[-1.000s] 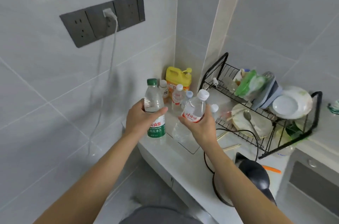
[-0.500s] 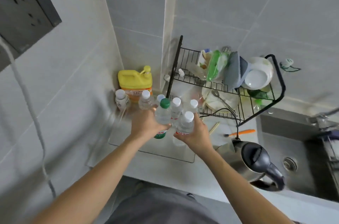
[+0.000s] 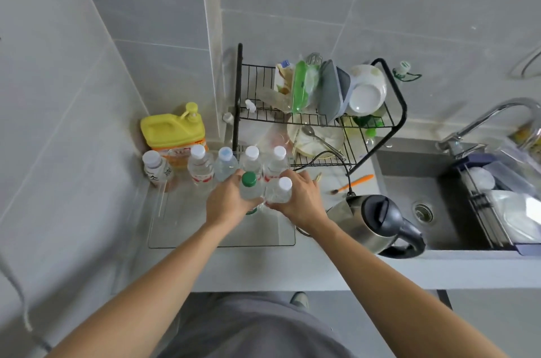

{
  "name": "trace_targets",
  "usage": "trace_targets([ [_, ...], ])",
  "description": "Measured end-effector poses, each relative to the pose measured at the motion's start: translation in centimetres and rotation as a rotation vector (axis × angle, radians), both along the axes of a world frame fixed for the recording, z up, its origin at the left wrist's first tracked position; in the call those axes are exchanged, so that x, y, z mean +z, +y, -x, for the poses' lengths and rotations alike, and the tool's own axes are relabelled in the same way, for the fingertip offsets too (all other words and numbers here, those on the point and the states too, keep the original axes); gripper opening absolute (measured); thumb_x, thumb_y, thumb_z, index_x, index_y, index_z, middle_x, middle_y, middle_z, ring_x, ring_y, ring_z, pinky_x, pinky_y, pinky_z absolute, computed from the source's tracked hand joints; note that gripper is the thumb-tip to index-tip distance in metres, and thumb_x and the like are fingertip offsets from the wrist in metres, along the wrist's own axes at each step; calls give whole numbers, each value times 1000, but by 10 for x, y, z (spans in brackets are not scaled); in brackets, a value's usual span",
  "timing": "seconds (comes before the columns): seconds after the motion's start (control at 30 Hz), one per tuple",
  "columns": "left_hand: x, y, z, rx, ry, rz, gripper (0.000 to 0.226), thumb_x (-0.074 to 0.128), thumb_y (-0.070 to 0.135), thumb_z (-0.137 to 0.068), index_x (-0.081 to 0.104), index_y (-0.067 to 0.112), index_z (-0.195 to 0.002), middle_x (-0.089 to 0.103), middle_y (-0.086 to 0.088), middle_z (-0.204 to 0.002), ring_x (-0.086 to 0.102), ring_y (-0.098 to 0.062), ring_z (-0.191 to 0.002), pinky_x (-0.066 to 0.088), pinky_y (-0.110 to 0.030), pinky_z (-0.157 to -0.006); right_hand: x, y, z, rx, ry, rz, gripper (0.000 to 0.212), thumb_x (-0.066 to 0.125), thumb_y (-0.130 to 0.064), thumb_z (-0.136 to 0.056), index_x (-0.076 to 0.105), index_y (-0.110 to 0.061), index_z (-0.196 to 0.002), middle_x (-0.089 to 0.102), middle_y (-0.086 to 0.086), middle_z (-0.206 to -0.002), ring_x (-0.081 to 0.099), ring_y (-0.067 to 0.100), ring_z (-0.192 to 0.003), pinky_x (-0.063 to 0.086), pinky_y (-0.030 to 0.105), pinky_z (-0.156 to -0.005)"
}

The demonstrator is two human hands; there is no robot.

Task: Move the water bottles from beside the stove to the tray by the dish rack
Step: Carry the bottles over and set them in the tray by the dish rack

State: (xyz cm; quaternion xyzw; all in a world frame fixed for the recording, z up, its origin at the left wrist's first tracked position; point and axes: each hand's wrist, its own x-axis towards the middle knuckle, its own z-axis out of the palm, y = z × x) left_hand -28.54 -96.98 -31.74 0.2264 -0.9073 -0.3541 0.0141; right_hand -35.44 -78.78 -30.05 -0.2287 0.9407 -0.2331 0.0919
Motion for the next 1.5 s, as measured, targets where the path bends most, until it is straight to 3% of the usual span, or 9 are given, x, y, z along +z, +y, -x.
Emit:
trace_targets([
  [0.1,7,1,-4,-45,72,51,61,85,59,-74,61,32,-123,72,9,-113,70,-24,-96,51,-35,-69,5,0,3,25,17,66,65,90,-50,-72,53,-31,-122,64,-11,-117,47,18,-104,46,40,-86],
  [0.23,21,-5,-2,-137,197,183,37,80,40,-88,62,27,-118,62,4,-108,65,-24,-83,53,-39,-63,14,0,13,115,83,134,45,88,-29,-81,63,-19,-117,55,-3,-114,55,19,-104,47,31,-82],
  [0.37,29,-16,4,-336,172,164,36,79,22,-91,65,26,-125,51,7,-112,56,-14,-79,54,-42,-68,27,0,21,267,123,7,37,79,-30,-92,65,-19,-124,58,-1,-116,63,26,-98,41,31,-69],
  [0.43,32,-20,6,-394,134,145,37,80,16,-90,65,27,-122,49,11,-113,61,-18,-83,52,-42,-70,32,-4,26,292,126,-55,35,76,-32,-94,64,-20,-124,58,0,-115,65,30,-97,43,35,-68],
  [0.57,37,-19,12,-404,137,209,33,82,19,-88,63,18,-116,53,8,-126,67,-28,-91,48,-39,-69,42,-9,35,315,137,-112,34,78,-29,-92,65,-18,-122,59,0,-118,68,34,-98,44,36,-71],
  [0.8,26,-12,11,-336,164,227,36,84,21,-86,60,19,-114,52,7,-123,68,-34,-87,54,-50,-68,39,-6,36,357,154,-87,33,80,-20,-88,66,-14,-117,59,3,-118,65,32,-101,36,32,-70],
  [1.17,31,-18,21,-388,86,161,33,86,18,-84,62,20,-107,51,9,-123,65,-26,-91,54,-44,-76,35,-5,38,370,144,-31,33,82,-18,-86,67,-11,-115,60,5,-112,63,32,-102,39,32,-73],
  [1.37,29,-16,17,-405,111,207,31,82,17,-88,59,18,-108,49,9,-129,66,-29,-82,52,-48,-69,35,-5,37,371,139,-38,34,82,-21,-87,66,-11,-116,59,5,-114,61,31,-108,51,42,-78],
  [1.5,26,-14,12,-389,102,211,35,83,17,-87,58,20,-111,48,12,-126,69,-32,-81,54,-51,-70,34,-4,34,360,129,-40,35,81,-20,-87,66,-11,-117,60,5,-114,59,31,-110,47,38,-79],
])
